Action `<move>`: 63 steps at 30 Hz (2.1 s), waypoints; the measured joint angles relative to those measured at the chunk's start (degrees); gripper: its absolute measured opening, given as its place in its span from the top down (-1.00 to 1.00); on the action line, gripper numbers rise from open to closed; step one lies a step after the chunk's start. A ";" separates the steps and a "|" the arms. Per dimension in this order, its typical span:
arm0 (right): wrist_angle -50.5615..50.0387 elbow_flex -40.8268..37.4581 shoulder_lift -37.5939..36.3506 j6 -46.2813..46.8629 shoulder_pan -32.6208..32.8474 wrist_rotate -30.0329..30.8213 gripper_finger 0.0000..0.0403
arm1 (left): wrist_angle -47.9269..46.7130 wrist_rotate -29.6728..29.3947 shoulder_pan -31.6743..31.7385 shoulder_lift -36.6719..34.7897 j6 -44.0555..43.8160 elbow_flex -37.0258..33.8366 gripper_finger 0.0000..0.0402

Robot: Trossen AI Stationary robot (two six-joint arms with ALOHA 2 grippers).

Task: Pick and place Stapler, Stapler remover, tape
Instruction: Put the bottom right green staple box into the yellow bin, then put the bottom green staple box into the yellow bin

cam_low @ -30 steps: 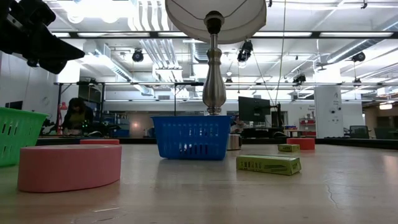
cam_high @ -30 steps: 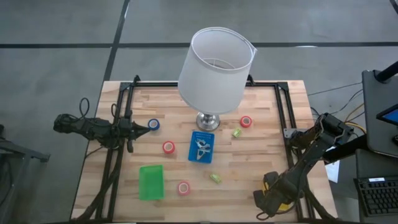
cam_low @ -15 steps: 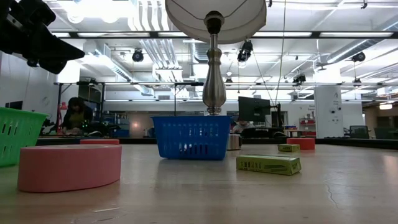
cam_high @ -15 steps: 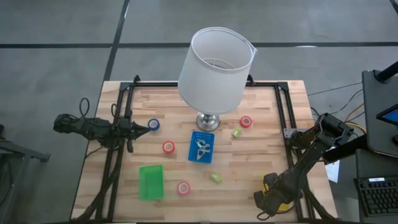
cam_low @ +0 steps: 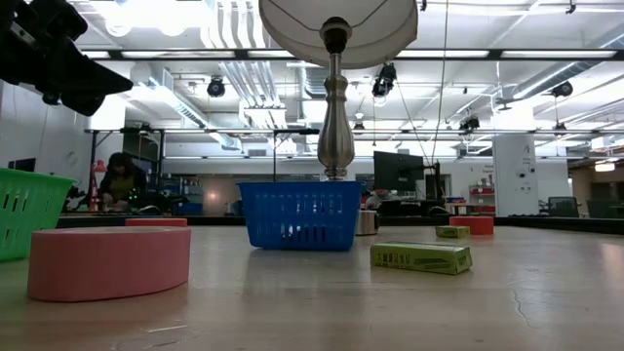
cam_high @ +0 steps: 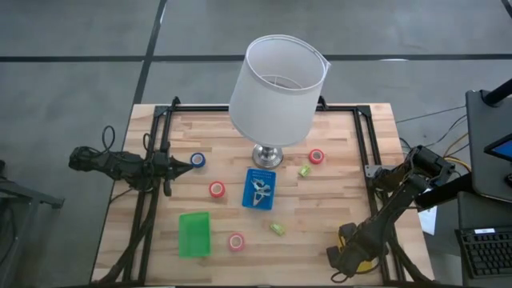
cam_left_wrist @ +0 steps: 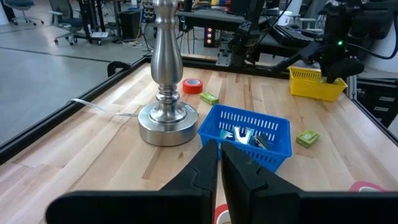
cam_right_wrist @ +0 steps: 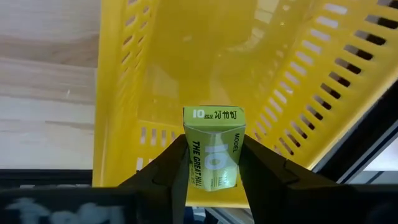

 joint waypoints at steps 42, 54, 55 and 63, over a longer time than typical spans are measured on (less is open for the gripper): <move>-4.78 7.69 -4.22 -3.94 -1.41 3.42 -0.02 | -0.02 0.01 0.00 -0.02 -0.01 0.00 0.88; -18.57 14.40 -6.34 -22.92 -13.77 22.61 0.01 | 0.00 0.01 -0.01 -0.02 0.01 0.00 0.88; -18.87 14.12 -6.34 -25.35 -15.07 23.87 0.02 | -0.02 0.00 -0.02 -0.02 0.01 0.00 0.88; -18.31 11.78 -6.38 -37.63 -23.00 26.91 0.04 | 0.00 -0.02 -0.02 -0.02 0.01 0.00 0.88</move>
